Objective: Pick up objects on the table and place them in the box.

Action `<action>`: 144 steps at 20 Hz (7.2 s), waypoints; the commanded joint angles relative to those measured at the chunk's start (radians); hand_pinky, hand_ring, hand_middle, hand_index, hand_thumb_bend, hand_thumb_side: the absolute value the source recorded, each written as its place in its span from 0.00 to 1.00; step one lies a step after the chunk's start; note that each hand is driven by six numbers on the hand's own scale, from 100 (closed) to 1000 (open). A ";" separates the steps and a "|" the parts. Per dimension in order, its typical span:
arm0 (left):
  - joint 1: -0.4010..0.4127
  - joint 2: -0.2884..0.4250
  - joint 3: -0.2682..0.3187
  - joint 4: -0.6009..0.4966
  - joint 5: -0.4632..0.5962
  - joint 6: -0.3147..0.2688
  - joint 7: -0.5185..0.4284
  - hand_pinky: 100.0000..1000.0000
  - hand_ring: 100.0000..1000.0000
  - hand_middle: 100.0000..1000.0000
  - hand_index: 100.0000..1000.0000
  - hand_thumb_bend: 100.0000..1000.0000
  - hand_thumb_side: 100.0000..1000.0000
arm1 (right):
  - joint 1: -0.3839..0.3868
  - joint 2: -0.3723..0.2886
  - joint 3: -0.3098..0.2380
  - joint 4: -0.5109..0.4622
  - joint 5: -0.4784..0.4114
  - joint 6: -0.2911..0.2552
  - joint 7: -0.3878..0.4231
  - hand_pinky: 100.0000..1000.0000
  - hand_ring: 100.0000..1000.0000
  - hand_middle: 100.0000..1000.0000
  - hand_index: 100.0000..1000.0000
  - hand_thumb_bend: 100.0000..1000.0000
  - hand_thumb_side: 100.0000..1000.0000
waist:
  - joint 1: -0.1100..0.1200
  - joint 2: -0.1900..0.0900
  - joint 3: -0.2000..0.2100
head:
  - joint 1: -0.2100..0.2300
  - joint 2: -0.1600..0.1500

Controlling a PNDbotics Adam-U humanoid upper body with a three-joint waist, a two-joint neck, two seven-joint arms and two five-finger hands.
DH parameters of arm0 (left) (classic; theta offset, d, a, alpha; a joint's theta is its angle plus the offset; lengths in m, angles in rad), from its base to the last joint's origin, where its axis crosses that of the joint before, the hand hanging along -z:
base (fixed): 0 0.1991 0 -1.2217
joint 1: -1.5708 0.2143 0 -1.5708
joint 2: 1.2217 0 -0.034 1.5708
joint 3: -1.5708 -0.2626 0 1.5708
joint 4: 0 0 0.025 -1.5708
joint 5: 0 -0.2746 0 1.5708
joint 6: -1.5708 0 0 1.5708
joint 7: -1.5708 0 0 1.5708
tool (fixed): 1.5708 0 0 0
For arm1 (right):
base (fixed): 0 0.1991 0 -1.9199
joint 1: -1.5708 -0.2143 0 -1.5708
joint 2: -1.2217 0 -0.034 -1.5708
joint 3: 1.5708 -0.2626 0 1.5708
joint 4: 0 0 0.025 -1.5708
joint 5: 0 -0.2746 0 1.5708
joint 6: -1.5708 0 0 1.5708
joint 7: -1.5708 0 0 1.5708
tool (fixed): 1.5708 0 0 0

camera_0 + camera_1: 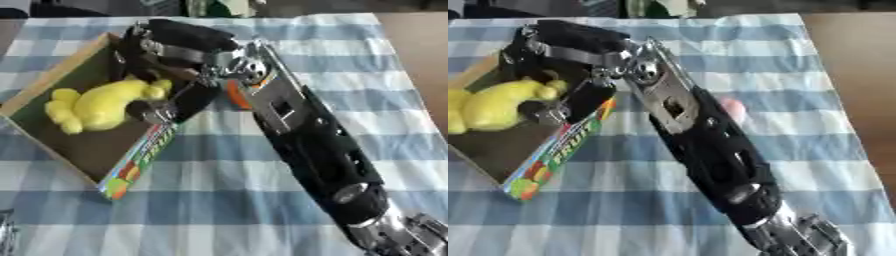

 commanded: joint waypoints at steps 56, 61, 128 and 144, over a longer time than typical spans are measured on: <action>-0.027 -0.009 -0.034 -0.017 0.031 0.003 -0.046 0.44 0.61 0.56 0.72 0.00 0.71 | -0.150 0.188 -0.210 0.288 0.757 -0.146 -0.289 0.84 0.91 0.84 0.90 0.31 0.74 | -0.005 0.013 0.056 | -0.048 -0.023; -0.026 -0.010 -0.033 -0.017 0.032 0.002 -0.046 0.45 0.61 0.56 0.72 0.00 0.71 | -0.172 0.181 -0.229 0.249 0.726 -0.141 -0.307 0.84 0.90 0.81 0.89 0.24 0.76 | 0.000 0.013 0.050 | -0.054 -0.017; -0.014 0.002 -0.025 -0.017 0.019 0.008 -0.032 0.45 0.62 0.57 0.72 0.00 0.70 | -0.135 -0.380 -0.216 0.431 0.231 -0.204 0.268 0.90 0.96 0.82 0.92 0.41 0.41 | 0.011 -0.009 -0.021 | -0.001 -0.012; -0.016 0.000 -0.027 -0.017 0.021 0.009 -0.035 0.45 0.62 0.57 0.72 0.00 0.70 | -0.121 -0.383 -0.175 0.478 0.282 -0.282 0.270 0.88 0.94 0.75 0.82 0.35 0.42 | 0.012 -0.003 -0.020 | 0.001 -0.015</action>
